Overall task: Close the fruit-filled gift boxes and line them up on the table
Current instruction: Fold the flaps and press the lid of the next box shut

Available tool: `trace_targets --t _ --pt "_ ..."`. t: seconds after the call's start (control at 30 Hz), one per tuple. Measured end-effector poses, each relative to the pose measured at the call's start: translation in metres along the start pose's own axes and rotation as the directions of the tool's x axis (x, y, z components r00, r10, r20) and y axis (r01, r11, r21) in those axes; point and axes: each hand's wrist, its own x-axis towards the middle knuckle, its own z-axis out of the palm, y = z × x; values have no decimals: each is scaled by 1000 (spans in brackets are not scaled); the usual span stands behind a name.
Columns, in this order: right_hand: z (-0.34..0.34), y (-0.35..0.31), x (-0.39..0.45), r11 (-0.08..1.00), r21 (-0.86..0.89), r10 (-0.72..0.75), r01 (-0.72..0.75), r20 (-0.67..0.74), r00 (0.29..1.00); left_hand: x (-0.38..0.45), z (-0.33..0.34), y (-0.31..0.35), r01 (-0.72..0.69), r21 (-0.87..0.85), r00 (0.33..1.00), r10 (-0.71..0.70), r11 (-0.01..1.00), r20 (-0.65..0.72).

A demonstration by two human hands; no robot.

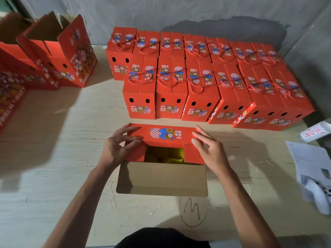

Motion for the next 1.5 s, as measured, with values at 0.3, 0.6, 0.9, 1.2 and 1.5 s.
trace_targets --t 0.3,0.6,0.9,1.2,1.5 --pt "9 4 -8 920 191 334 -343 77 939 2 13 13 303 -204 947 -319 931 -49" --pt "6 -7 -2 920 100 376 -380 55 925 -4 18 24 336 -172 939 -344 926 -23" --pt "23 -15 -8 943 88 332 -322 -128 935 -14 33 44 136 404 990 -136 905 -29" --pt "25 -14 -8 947 110 316 -302 -163 935 -9 34 46 -28 694 974 -138 719 182" --pt "25 -11 -10 944 111 324 -309 -155 933 -9 34 45 -12 680 973 -147 733 175"
